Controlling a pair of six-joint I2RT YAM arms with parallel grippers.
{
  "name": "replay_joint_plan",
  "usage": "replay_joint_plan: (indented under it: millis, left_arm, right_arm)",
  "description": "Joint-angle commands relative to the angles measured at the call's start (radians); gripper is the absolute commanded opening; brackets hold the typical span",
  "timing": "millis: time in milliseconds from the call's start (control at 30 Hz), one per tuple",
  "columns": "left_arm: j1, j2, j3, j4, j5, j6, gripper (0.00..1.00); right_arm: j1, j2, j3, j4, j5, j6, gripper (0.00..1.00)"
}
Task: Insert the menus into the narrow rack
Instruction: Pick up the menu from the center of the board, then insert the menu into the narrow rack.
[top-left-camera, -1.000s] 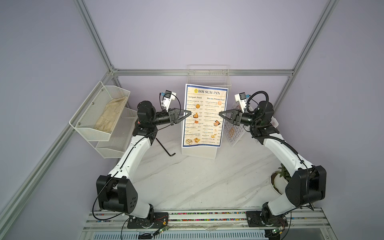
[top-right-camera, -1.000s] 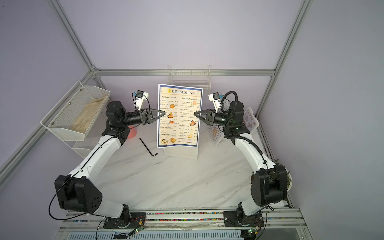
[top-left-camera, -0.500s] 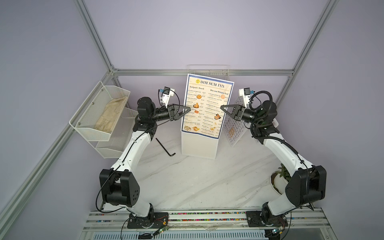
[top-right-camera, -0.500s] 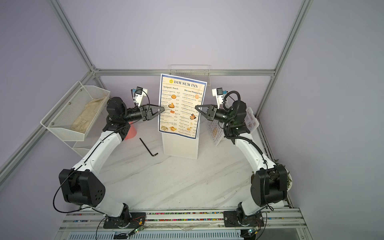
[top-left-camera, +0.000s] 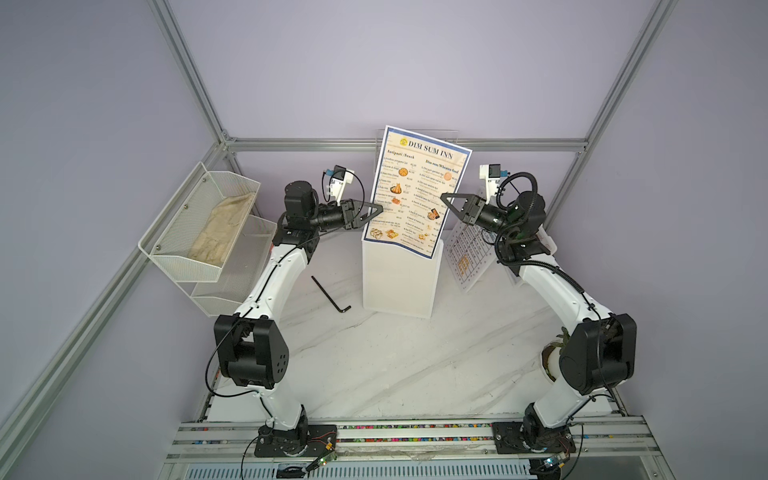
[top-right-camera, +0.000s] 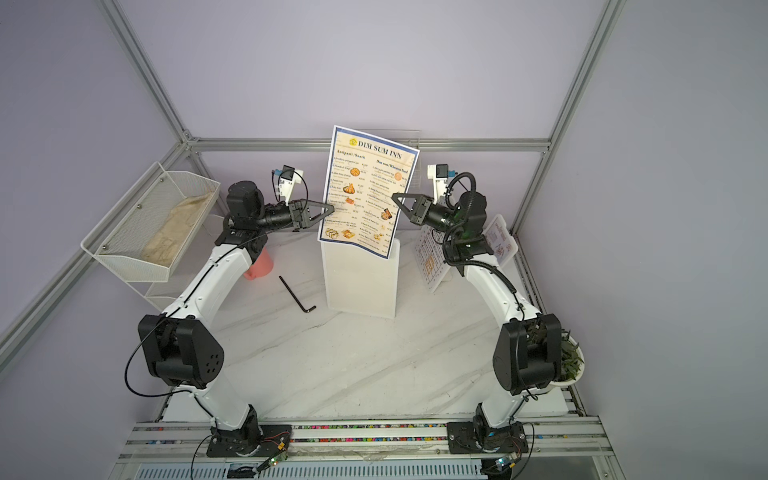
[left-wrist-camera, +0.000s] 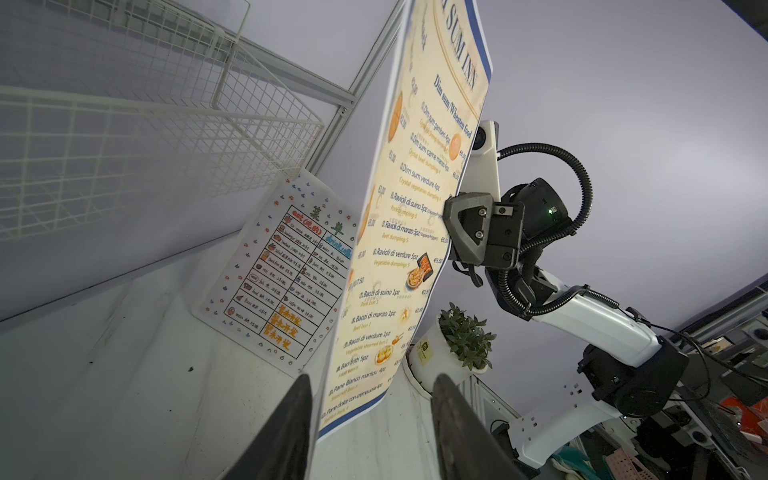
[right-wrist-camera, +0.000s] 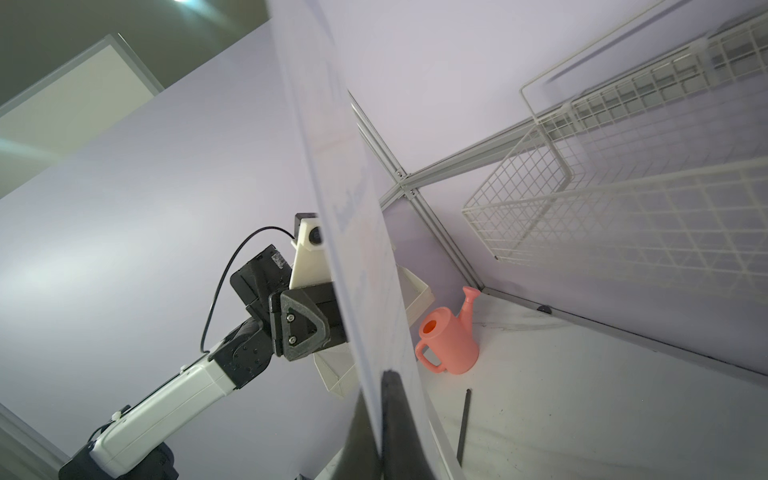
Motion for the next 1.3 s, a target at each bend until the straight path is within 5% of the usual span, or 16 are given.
replay_joint_plan:
  millis: [0,467,1267]
  left_arm:
    - [0.010,0.015,0.085,-0.053,-0.026,0.073,0.46]
    - [0.019,0.107,0.214,-0.107,-0.046,0.091,0.44]
    - [0.045,0.191,0.376,-0.132,-0.078,0.066,0.43]
  right_arm:
    - [-0.003,0.021,0.059,-0.016,0.057,-0.036,0.00]
    - [0.003,0.140,0.192,-0.090,0.111,-0.104,0.00]
    - [0.031,0.366,0.466,0.069,0.074,-0.047,0.00]
